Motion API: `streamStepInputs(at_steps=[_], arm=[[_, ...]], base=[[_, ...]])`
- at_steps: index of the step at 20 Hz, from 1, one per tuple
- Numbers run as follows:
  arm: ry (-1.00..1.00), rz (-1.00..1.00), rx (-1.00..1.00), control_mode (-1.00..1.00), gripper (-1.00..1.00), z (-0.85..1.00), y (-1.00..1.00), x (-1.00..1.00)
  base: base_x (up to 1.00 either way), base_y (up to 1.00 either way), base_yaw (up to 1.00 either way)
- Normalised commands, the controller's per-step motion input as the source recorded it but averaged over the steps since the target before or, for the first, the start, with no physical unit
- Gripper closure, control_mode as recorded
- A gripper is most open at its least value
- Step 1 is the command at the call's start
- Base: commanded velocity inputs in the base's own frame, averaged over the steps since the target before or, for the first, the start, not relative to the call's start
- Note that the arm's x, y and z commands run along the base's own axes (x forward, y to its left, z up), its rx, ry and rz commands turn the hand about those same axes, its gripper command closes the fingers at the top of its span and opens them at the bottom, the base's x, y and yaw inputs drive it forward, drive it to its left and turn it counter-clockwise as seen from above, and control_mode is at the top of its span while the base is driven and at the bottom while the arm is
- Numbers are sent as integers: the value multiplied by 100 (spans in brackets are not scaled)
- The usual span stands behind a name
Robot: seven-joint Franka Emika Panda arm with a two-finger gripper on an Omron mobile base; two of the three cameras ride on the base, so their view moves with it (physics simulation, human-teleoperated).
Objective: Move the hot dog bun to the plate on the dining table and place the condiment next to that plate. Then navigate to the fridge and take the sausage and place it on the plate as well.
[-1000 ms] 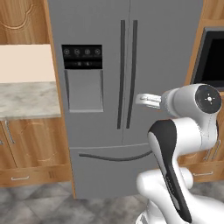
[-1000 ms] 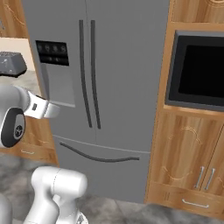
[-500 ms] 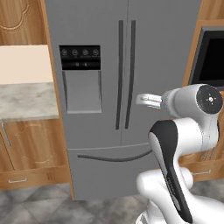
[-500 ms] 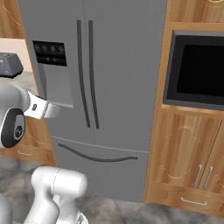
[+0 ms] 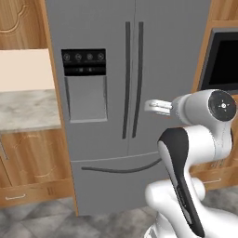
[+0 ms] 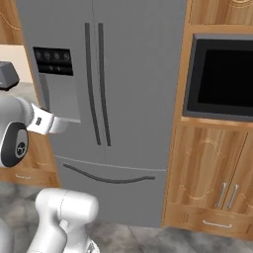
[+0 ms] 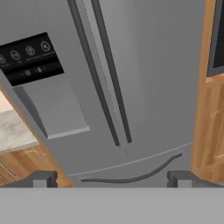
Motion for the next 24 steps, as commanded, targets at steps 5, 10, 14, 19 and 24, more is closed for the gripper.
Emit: streamStepInputs(at_steps=[5,10,14,19,24], arm=[[0,0,0,100,-100,0,0,0],[0,0,0,100,-100,0,0,0],[0,0,0,100,-100,0,0,0],[0,0,0,100,-100,0,0,0],[0,0,0,100,-100,0,0,0]], base=[[35,0,-13],[37,0,-9],[32,0,0],[27,0,0],[37,0,1]])
